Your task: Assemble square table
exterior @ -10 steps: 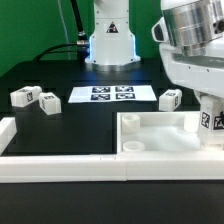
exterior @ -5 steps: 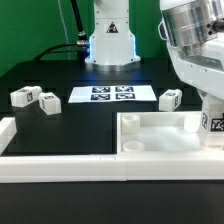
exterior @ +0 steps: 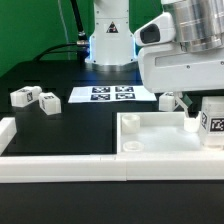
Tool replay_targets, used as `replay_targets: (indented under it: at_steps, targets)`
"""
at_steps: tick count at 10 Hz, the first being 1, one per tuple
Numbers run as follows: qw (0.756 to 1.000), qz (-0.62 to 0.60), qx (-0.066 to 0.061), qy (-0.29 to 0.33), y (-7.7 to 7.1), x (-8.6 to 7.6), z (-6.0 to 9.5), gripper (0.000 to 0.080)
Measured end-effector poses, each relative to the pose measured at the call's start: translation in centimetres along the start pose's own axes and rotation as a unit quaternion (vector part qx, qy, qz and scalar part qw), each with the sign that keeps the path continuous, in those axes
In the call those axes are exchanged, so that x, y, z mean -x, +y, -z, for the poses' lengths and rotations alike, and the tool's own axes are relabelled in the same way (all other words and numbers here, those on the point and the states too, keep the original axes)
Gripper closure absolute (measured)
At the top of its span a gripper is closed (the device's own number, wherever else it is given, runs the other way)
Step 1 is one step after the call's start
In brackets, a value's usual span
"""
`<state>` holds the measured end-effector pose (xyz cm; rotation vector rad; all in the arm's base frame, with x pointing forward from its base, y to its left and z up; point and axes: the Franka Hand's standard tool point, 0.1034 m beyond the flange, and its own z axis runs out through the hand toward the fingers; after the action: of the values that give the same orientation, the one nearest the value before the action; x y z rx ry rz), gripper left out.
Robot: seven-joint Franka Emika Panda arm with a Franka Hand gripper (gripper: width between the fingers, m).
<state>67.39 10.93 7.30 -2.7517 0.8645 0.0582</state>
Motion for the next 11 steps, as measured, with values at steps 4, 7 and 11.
replay_targets:
  at_steps: [4,7,11]
  targets:
    - [0.953,0.297,0.06,0.02,-0.64,-0.29,0.63,0.015]
    - [0.959,0.277,0.058,0.02,-0.59,-0.31,0.6,0.0413]
    - [0.987,0.149,0.053,0.032,-0.38,-0.59,0.64,0.0486]
